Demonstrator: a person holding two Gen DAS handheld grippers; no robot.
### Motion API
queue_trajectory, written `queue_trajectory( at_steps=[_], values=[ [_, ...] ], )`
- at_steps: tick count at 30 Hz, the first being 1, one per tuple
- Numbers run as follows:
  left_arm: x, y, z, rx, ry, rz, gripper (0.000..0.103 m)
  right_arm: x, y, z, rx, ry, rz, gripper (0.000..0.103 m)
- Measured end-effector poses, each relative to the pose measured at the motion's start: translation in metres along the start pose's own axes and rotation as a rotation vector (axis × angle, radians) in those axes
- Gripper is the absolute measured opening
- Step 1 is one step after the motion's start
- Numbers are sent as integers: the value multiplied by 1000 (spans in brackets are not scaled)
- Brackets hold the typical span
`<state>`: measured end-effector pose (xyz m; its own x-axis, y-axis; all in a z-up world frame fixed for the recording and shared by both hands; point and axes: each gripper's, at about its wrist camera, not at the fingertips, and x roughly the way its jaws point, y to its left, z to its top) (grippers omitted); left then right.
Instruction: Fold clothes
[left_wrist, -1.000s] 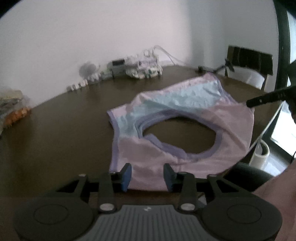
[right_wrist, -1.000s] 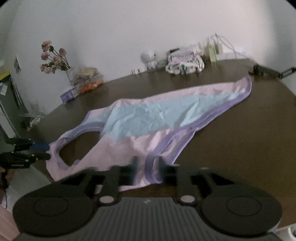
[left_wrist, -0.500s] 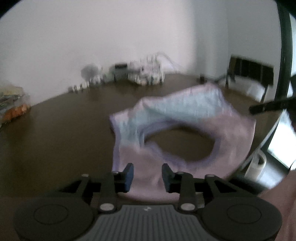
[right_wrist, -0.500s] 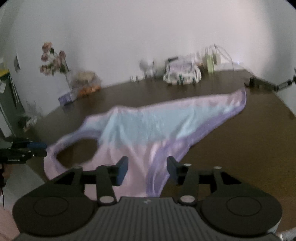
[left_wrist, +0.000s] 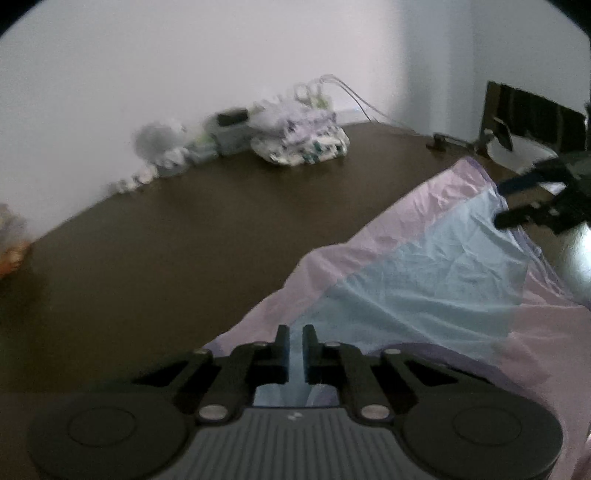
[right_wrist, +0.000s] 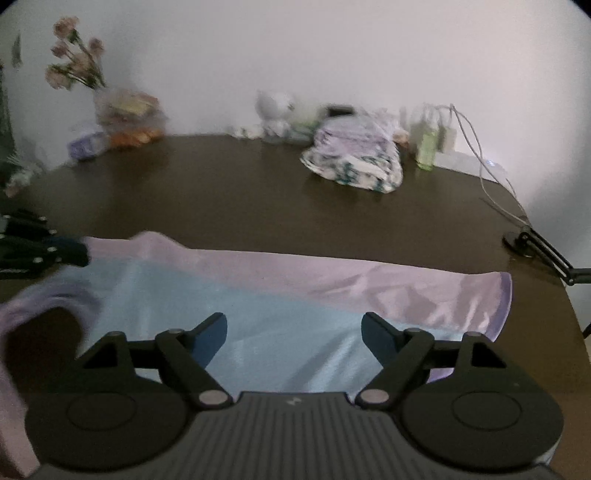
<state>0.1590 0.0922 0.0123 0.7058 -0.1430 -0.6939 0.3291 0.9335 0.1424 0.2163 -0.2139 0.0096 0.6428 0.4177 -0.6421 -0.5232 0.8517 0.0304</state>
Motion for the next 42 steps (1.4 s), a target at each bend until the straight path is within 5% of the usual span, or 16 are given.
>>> queue_trajectory(
  at_steps=[8, 23, 27, 30, 32, 34, 35, 42],
  values=[
    [19, 2, -9, 53, 17, 80, 6, 52, -41, 5, 96, 64, 27, 81],
    [56, 25, 11, 198, -2, 209, 2, 75, -35, 11, 82, -5, -78, 93],
    [66, 40, 21, 158, -2, 202, 2, 67, -35, 11, 90, -63, -67, 96],
    [52, 46, 26, 101, -48, 161, 15, 59, -34, 10, 94, -118, -57, 95],
    [26, 49, 27, 34, -129, 139, 36, 27, -27, 10, 73, -260, -23, 103],
    [-6, 49, 25, -47, -225, 132, 82, -4, -20, 8, 65, -351, 21, 103],
    [-22, 46, 20, -89, -270, 139, 88, -15, -19, 6, 73, -369, 50, 103],
    [-106, -8, -33, -202, -464, 135, 103, -77, 3, -39, 118, -401, 154, 103]
  ],
)
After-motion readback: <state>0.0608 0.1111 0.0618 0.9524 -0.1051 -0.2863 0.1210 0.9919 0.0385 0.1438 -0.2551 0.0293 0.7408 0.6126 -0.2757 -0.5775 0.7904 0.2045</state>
